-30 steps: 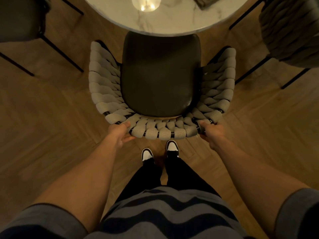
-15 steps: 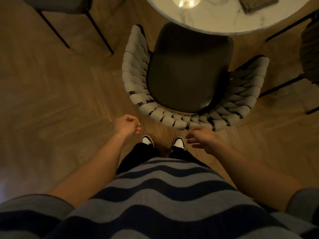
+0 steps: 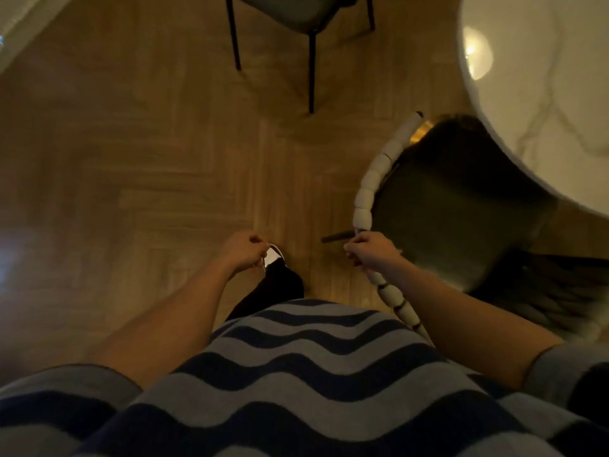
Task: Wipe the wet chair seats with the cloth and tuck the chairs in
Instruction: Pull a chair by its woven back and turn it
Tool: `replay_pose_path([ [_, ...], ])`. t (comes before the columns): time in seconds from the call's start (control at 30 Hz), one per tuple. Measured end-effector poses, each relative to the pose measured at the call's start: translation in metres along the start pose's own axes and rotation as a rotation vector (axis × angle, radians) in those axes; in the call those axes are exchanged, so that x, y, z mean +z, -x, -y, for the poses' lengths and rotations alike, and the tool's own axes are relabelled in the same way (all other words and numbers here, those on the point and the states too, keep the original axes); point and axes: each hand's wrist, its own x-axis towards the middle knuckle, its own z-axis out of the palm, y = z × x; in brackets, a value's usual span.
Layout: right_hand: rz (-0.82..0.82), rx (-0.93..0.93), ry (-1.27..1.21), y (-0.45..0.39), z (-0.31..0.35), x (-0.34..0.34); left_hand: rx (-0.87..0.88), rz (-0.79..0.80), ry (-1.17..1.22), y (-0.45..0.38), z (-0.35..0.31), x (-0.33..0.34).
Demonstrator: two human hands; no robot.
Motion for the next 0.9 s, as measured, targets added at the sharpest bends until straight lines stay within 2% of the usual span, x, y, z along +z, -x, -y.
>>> replay_pose_path([
  [0.17,0.048,-0.066,0.194,-0.036,0.091,0.023,-0.080,0.008,0.009,-0.032,0.004,-0.078],
  [0.4,0.061,-0.064,0.153,-0.080,0.189,0.030,-0.136,-0.002,0.069,-0.084,-0.022,-0.163],
  [0.7,0.078,-0.032,0.184,-0.177,0.324,-0.021,-0.158,-0.047,0.103,-0.180,-0.119,-0.252],
  [0.9,0.108,-0.094,0.335,-0.232,0.412,-0.057,-0.117,-0.081,0.153,-0.231,-0.191,-0.301],
])
